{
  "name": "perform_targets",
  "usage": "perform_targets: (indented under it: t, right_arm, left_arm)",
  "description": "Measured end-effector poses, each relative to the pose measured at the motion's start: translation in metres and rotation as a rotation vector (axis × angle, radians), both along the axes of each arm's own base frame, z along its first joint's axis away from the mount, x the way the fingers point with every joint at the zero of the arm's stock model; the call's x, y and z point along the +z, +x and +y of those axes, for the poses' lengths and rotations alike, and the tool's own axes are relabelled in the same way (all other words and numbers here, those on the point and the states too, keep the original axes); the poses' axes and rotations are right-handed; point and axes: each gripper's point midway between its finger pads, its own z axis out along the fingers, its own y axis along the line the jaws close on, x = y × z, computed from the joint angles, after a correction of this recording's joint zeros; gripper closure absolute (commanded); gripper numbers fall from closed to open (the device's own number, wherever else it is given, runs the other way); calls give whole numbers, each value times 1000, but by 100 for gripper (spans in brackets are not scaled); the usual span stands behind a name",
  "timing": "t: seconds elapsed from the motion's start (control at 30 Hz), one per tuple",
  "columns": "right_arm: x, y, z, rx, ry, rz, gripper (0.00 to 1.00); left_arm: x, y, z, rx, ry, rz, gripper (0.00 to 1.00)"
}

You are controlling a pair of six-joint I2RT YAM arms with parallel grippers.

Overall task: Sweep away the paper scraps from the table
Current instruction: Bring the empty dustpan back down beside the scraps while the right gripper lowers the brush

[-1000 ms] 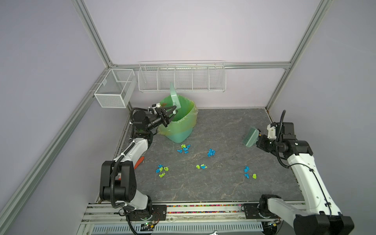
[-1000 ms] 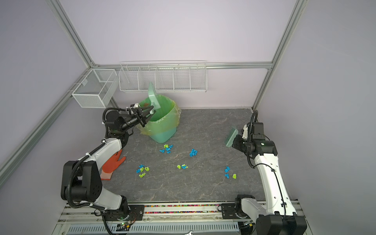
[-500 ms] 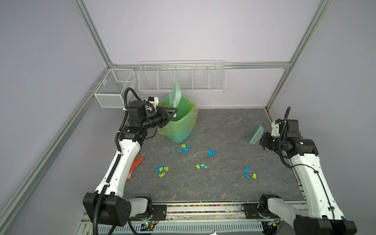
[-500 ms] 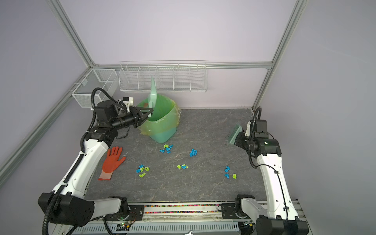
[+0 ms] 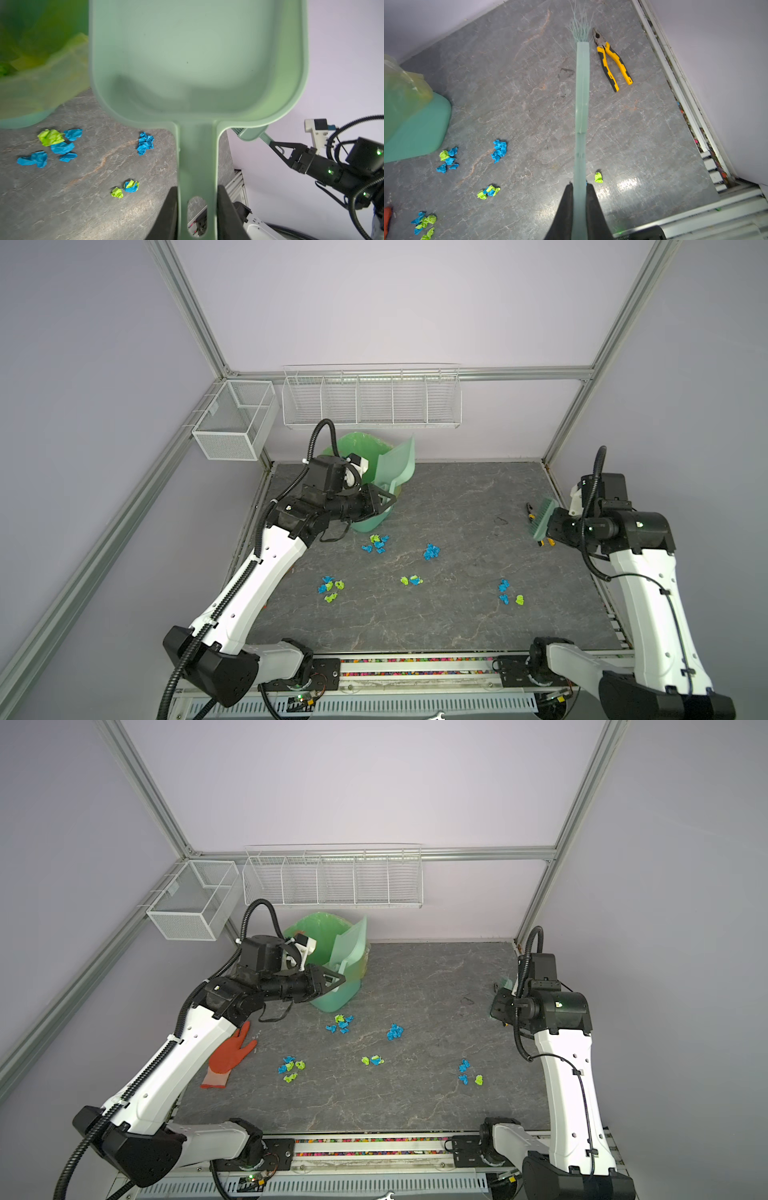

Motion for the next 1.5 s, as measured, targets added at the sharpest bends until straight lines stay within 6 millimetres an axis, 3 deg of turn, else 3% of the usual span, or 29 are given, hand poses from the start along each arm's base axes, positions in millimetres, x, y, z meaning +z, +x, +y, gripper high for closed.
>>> perform_targets:
  t: [0.13,0.23,0.5,1.07,1.3,1.5]
  right_arm:
    - [-13,-12,-4,-13,-19,93,93]
    - [-20,-18,-4,-12,-19,159,93]
    - [-30,-29,-3,-9,-13,279,93]
    - [-59,-58,-12,-25,-63,459,93]
    - [-69,-70,-13,-23,-71,510,93]
    - [-78,-75,-10,-10,-64,544,93]
  left_arm:
    - [4,-31,-29,-102,26,-37,100]
    - [-4,-45,-47,-166,34,-17,100]
    - [-61,-78,-95,-319,149,55,100]
    - [-126,-106,-117,-448,401,-20,100]
    - [-144,-120,-121,-510,484,-85,100]
    - [-174,-121,-116,-544,646,-145,100]
